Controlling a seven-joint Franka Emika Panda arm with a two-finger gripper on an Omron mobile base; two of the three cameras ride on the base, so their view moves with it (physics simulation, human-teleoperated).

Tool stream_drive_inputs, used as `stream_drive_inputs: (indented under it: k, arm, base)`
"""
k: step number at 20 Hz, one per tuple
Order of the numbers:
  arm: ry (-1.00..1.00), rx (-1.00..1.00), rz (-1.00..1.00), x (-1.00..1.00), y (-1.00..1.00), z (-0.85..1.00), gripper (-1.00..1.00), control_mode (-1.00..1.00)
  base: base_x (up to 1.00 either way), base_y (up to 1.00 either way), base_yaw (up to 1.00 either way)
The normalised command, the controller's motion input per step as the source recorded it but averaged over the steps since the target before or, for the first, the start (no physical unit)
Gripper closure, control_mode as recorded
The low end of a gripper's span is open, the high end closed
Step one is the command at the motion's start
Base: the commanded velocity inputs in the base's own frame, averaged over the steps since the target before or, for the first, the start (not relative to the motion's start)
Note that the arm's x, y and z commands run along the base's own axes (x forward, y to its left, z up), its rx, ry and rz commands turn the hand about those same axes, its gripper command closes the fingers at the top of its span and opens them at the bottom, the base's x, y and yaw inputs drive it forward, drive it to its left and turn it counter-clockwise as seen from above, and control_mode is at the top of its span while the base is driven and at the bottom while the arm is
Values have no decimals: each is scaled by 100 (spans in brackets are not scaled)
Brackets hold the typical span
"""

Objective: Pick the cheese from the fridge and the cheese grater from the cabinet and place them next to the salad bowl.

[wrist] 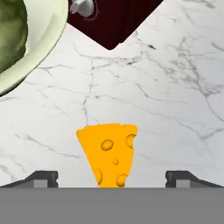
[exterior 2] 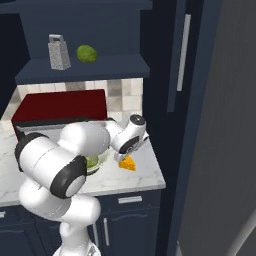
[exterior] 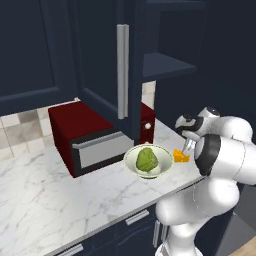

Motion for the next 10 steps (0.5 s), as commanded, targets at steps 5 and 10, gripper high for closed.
stream_drive_inputs:
  k: [5, 10]
  arm:
    - [-1, 0, -14, 0, 31, 85, -100, -100]
    - [0, 2, -27, 1, 17, 58, -100, -100]
  base:
    - [0, 0, 0]
    - [0, 0, 0]
